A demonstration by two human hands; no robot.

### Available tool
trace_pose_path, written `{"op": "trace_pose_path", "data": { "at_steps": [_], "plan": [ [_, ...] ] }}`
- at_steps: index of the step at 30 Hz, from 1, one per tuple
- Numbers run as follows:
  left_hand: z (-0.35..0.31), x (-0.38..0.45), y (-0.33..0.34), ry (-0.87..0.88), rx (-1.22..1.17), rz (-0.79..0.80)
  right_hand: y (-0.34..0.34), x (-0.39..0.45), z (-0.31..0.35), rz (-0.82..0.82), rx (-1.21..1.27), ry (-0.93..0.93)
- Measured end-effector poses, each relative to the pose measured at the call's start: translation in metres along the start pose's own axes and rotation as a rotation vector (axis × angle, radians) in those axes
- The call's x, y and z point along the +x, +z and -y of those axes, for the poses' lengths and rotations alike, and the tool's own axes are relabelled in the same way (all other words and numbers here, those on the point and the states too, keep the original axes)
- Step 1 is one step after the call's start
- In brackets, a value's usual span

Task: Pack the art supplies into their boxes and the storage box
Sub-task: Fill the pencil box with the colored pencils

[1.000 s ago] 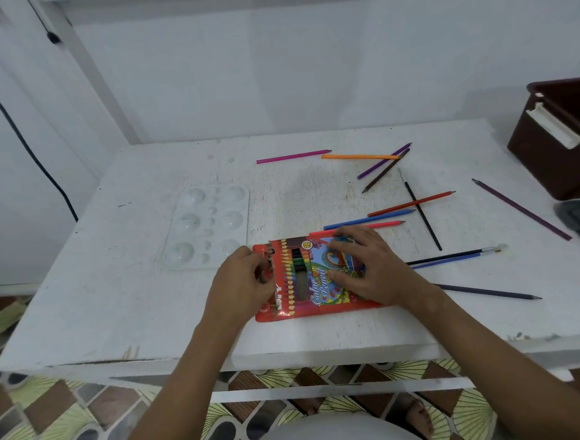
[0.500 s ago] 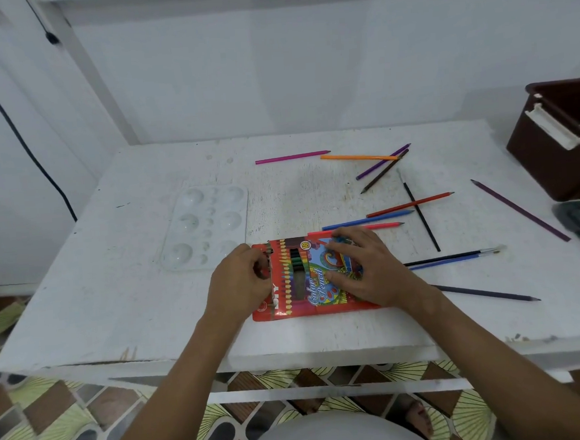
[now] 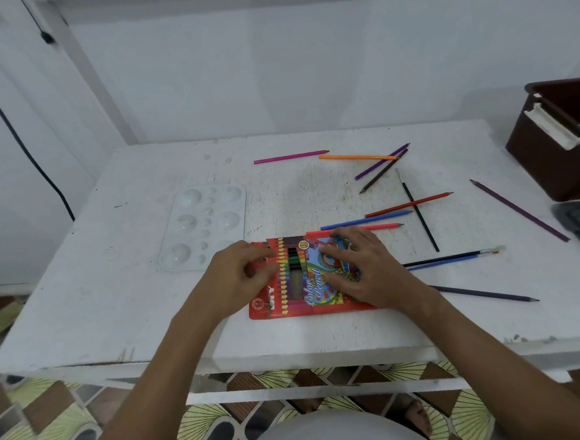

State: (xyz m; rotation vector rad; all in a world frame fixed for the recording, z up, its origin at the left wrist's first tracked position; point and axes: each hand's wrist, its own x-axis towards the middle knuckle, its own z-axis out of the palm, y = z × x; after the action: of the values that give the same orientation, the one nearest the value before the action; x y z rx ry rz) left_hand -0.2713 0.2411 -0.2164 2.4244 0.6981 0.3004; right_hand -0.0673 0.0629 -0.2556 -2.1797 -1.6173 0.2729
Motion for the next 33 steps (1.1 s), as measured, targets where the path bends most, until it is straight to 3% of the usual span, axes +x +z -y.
{"op": "trace_pose_path", "data": {
  "at_steps": [6, 14, 21, 29, 33],
  "plan": [
    [-0.001, 0.008, 0.005, -0.006, 0.055, 0.081, -0.002, 0.001, -0.001, 0.003, 0.011, -0.006],
    [-0.018, 0.119, -0.001, 0.03, 0.137, -0.027, -0.004, 0.005, -0.003, -0.032, 0.036, -0.031],
    [-0.037, 0.225, 0.025, 0.097, 0.388, 0.175, -0.005, 0.003, -0.004, -0.043, 0.045, -0.039],
    [-0.048, 0.272, 0.055, 0.178, 0.507, 0.27, -0.003, 0.002, -0.007, -0.078, 0.063, -0.054],
    [-0.05, 0.271, 0.051, 0.207, 0.493, 0.167, -0.003, 0.003, -0.007, -0.075, 0.063, -0.059]
  ]
}}
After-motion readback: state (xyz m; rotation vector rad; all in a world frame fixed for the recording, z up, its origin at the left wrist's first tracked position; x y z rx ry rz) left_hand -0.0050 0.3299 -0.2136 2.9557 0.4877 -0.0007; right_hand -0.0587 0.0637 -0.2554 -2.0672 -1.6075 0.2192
